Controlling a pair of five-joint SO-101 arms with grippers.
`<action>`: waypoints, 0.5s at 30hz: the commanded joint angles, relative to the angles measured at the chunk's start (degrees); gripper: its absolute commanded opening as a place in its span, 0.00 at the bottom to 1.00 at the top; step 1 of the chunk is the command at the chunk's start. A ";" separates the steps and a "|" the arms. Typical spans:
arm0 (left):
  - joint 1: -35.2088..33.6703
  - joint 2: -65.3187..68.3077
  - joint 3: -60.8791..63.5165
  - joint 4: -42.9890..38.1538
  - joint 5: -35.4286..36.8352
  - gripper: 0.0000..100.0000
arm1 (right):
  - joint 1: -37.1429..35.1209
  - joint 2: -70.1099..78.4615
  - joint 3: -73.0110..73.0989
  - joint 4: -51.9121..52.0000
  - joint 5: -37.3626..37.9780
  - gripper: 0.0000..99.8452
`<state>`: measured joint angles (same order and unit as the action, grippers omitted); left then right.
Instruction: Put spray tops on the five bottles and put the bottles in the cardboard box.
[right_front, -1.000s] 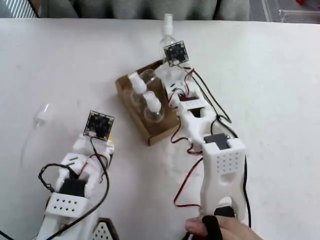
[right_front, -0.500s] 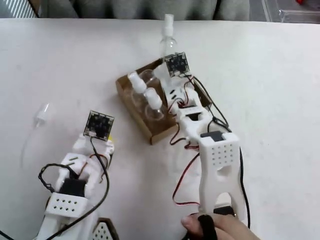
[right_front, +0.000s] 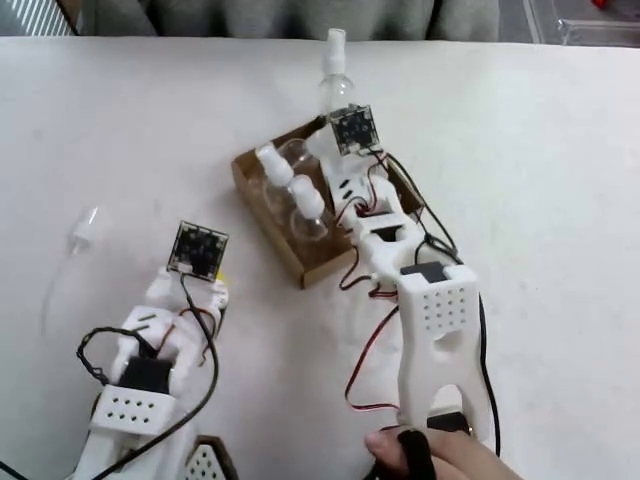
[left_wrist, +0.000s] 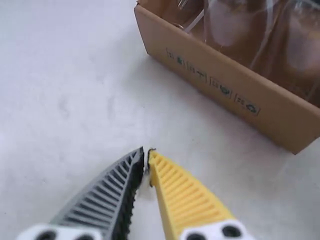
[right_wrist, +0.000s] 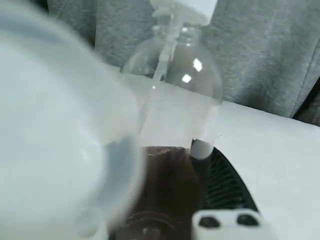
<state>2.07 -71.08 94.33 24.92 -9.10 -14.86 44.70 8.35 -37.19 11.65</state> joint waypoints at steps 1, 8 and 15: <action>0.31 -1.10 -0.44 -2.02 -0.44 0.02 | 0.48 -1.10 -0.88 -1.19 -0.35 0.02; 0.31 -1.10 -0.44 -2.02 -0.44 0.02 | 0.40 -1.01 -0.88 -1.19 -0.44 0.03; 0.31 -1.10 -0.44 -2.02 -0.44 0.02 | 0.40 -0.92 -0.53 -1.19 -0.18 0.09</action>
<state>2.07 -71.08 94.33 24.92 -9.10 -14.95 44.70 8.35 -37.19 11.56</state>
